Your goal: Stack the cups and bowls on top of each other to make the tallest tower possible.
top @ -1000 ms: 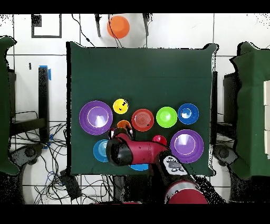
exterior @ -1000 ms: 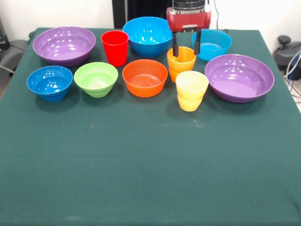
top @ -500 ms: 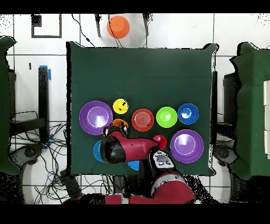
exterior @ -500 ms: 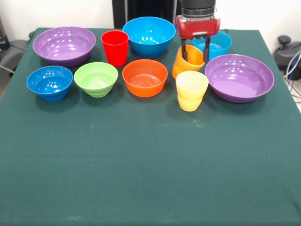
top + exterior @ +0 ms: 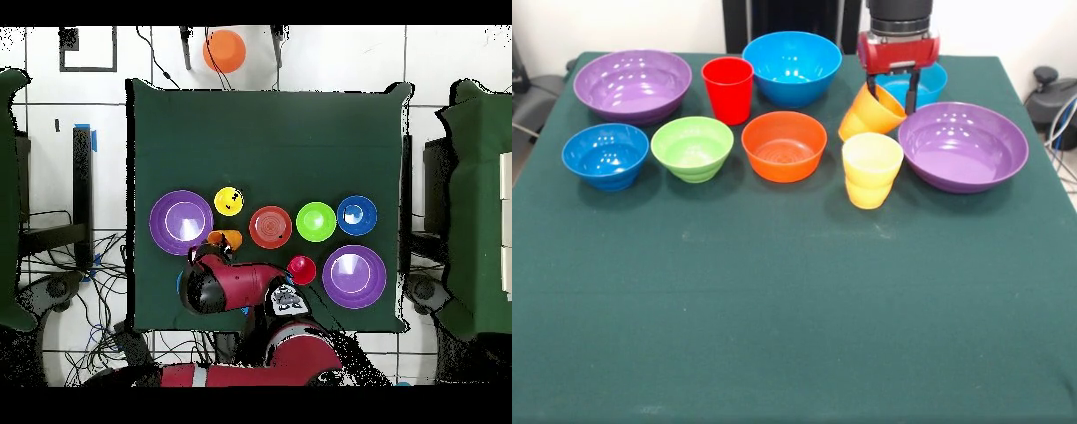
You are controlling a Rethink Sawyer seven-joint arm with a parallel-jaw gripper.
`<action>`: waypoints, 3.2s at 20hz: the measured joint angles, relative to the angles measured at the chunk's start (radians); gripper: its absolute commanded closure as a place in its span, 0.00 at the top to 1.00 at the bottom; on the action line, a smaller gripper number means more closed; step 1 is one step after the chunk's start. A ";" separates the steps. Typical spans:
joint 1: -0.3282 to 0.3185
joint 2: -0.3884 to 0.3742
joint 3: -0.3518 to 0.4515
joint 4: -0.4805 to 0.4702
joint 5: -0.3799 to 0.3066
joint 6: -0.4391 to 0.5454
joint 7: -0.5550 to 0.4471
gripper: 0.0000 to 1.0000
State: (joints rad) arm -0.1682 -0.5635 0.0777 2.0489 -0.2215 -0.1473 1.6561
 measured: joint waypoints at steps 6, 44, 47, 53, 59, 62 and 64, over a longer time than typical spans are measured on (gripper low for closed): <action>-0.026 -0.005 0.001 0.000 0.000 0.000 0.000 1.00; -0.127 -0.124 0.053 0.036 -0.027 0.000 0.000 1.00; -0.089 -0.124 0.051 0.038 -0.027 -0.003 0.001 1.00; -0.063 -0.112 0.050 0.040 -0.026 -0.052 0.009 1.00; -0.081 -0.068 0.051 0.043 -0.028 -0.122 0.021 1.00; -0.100 -0.058 0.052 0.050 -0.030 -0.128 0.022 1.00; -0.123 -0.050 0.053 0.058 -0.040 -0.128 0.022 1.00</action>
State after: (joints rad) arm -0.2912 -0.6135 0.1303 2.1067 -0.2615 -0.2753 1.6777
